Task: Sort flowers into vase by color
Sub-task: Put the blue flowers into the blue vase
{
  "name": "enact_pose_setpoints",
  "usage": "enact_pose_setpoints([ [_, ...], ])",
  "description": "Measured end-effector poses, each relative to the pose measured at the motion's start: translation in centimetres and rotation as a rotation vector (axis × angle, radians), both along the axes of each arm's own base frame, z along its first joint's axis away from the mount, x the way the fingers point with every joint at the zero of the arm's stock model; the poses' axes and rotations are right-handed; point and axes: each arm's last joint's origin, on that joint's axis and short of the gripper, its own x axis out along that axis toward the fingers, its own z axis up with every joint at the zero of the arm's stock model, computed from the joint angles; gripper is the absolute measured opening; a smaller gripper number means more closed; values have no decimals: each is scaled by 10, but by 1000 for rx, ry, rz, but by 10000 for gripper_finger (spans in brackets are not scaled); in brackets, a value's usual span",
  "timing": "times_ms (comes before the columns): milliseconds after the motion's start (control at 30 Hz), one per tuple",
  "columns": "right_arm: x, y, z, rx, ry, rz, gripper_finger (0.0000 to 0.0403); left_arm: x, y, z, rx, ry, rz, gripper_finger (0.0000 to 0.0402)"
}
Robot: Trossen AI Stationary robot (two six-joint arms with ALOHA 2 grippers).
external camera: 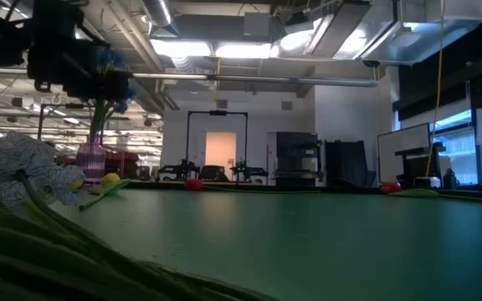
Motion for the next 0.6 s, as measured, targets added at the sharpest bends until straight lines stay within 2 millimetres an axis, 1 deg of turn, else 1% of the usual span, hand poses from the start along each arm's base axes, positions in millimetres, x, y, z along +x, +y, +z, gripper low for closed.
enact_pose_setpoints([
  [200, 0, 0, 0, 2, -5, 0, 312, 0, 1, -14, -97, -16, 4, 0],
  [367, 0, 0, 1, 3, -7, 0, 312, 0, 0, -21, -154, -30, -19, 2],
  [467, 0, 0, 1, 4, -8, -3, 312, 1, -1, -23, -180, -30, -85, 16],
  [600, 0, 0, 0, 17, -13, -16, 312, 3, -1, -25, -251, 9, -154, 53],
])
